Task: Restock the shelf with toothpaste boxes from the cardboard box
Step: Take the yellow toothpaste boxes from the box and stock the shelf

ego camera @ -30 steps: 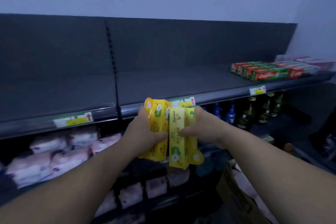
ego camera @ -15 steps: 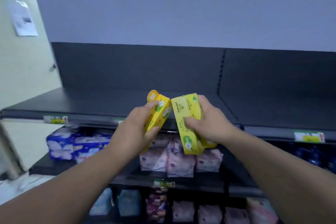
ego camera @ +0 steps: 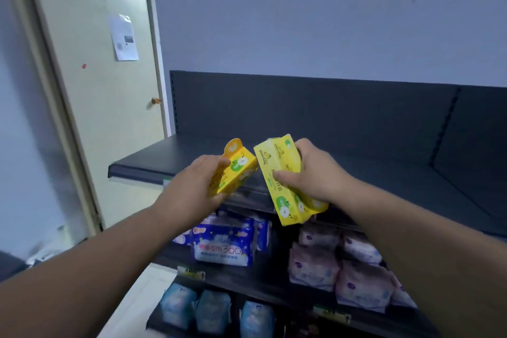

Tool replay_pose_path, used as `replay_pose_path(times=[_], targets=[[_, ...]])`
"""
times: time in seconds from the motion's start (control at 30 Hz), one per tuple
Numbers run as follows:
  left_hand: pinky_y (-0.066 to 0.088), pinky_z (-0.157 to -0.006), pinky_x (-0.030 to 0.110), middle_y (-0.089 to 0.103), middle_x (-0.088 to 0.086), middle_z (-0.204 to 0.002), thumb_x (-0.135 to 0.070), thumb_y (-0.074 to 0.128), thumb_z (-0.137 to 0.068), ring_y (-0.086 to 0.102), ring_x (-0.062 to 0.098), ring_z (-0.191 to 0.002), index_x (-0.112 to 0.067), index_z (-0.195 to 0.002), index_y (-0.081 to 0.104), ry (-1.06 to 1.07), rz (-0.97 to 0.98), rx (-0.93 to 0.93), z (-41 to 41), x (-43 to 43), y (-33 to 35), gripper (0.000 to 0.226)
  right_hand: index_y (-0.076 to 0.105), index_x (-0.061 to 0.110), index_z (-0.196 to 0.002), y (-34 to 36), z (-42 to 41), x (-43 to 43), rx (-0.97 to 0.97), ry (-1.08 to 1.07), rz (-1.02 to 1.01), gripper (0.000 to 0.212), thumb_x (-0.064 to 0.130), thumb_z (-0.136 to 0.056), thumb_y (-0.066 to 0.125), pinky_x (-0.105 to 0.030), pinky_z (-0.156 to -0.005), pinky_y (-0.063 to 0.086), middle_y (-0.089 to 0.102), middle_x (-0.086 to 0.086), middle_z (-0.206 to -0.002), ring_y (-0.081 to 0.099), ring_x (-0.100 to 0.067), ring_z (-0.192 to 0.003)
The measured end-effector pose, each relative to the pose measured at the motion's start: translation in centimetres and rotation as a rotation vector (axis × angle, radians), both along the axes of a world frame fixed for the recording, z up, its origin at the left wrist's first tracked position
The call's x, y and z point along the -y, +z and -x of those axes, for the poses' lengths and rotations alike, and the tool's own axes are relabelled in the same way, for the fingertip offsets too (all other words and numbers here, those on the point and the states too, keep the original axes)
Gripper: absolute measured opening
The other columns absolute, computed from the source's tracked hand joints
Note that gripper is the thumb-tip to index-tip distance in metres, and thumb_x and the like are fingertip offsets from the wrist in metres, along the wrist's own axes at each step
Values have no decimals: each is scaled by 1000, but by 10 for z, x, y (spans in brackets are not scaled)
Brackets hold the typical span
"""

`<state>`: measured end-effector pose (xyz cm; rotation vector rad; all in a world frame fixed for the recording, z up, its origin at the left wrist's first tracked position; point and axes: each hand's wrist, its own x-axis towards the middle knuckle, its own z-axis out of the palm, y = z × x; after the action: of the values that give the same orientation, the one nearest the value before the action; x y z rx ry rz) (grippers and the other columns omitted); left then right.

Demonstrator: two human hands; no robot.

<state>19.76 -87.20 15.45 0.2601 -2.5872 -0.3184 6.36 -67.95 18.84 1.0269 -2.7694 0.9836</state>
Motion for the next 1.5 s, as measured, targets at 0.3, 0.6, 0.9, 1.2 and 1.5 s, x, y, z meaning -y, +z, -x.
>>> replay_pose_path(times=[0.3, 0.6, 0.9, 1.2, 1.5], targets=[[47, -77, 27, 57, -2, -128, -26, 79, -75, 59, 19, -104, -32, -130, 33, 157, -7, -27, 30, 76, 20, 72, 56, 41, -106, 21, 59, 72, -142, 121, -61, 37, 46, -75, 75, -32, -72, 55, 66, 17, -91, 63, -2, -82], [40, -75, 25, 60, 0, -115, -36, 76, -77, 50, 12, -90, -21, -128, 49, 352, 67, 83, 64, 169, 26, 60, 58, 39, -108, 24, 112, 155, -189, 235, -188, 35, 48, -77, 72, -40, -70, 59, 65, 13, -90, 64, -7, -75], [46, -81, 30, 62, -4, -114, -39, 76, -76, 57, 17, -97, -27, -121, 54, 242, 140, 201, 103, 265, 23, 52, 48, 46, -128, 21, 146, 241, -222, 214, -341, 52, 49, -81, 69, -40, -83, 55, 62, 14, -106, 59, -13, -97], [42, -80, 26, 58, -12, -104, -22, 78, -74, 54, 13, -96, -32, -118, 55, -60, 84, 436, 174, 347, 19, 51, 40, 43, -140, 26, 182, 333, -205, 90, -497, 64, 45, -83, 70, -40, -87, 52, 56, 9, -126, 53, -18, -112], [37, -94, 17, 47, -14, -127, -18, 72, -83, 46, 6, -114, -36, -138, 44, -275, -54, 439, 199, 398, 4, 65, 46, 41, -138, 4, 193, 411, -143, 139, -569, 57, 43, -86, 66, -42, -94, 50, 55, 8, -132, 51, -18, -116]])
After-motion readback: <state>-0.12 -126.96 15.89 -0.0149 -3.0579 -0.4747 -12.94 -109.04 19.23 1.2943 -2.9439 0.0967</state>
